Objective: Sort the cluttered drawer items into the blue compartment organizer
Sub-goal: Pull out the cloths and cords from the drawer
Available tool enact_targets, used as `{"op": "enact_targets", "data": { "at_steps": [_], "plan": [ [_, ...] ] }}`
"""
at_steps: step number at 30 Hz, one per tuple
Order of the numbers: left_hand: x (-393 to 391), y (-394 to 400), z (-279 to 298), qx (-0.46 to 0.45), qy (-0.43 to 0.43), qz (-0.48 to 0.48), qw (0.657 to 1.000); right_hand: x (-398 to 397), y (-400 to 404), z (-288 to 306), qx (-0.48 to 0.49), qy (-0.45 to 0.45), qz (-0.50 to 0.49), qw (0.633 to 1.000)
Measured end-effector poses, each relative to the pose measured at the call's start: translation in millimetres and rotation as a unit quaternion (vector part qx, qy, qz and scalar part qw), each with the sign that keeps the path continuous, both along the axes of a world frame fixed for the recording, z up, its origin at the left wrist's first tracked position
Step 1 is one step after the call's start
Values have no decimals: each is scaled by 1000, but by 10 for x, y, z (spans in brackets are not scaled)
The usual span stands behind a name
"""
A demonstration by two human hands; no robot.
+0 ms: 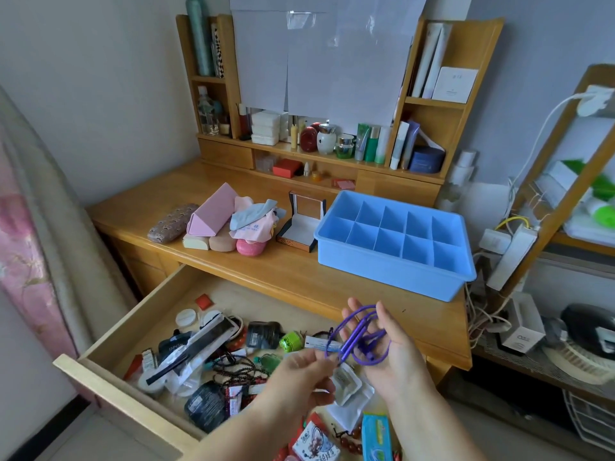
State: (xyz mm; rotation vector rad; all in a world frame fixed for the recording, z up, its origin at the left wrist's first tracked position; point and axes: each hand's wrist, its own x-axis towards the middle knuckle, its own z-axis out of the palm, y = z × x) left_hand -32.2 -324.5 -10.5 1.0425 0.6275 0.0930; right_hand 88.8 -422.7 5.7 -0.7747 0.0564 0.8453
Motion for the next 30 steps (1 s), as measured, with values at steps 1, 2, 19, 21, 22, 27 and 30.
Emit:
{"op": "enact_targets", "data": {
  "at_steps": [1, 2, 19, 21, 22, 27, 30],
  "plan": [
    [25, -55, -26, 4, -2, -5, 1000, 10, 12, -2, -9, 10, -16, 1000],
    [54, -77, -32, 11, -5, 0, 1000, 27, 15, 3, -23, 14, -27, 999],
    [1263, -326, 309, 551, -233, -19, 801, 758, -62, 423, 35, 80, -137, 987],
    [1393, -299, 331, 587, -268, -22, 764, 878, -86, 451, 42, 87, -124, 988],
    [1460, -275, 350, 609, -281, -31, 741, 949, -103, 468, 39, 87, -121, 988],
    [1881, -189, 521, 608, -245, -73, 752, 1336, -164, 584, 16, 81, -139, 987],
    [2239, -127, 689, 537, -179, -73, 821, 1545, -255, 606, 6, 35, -136, 990]
  ]
}}
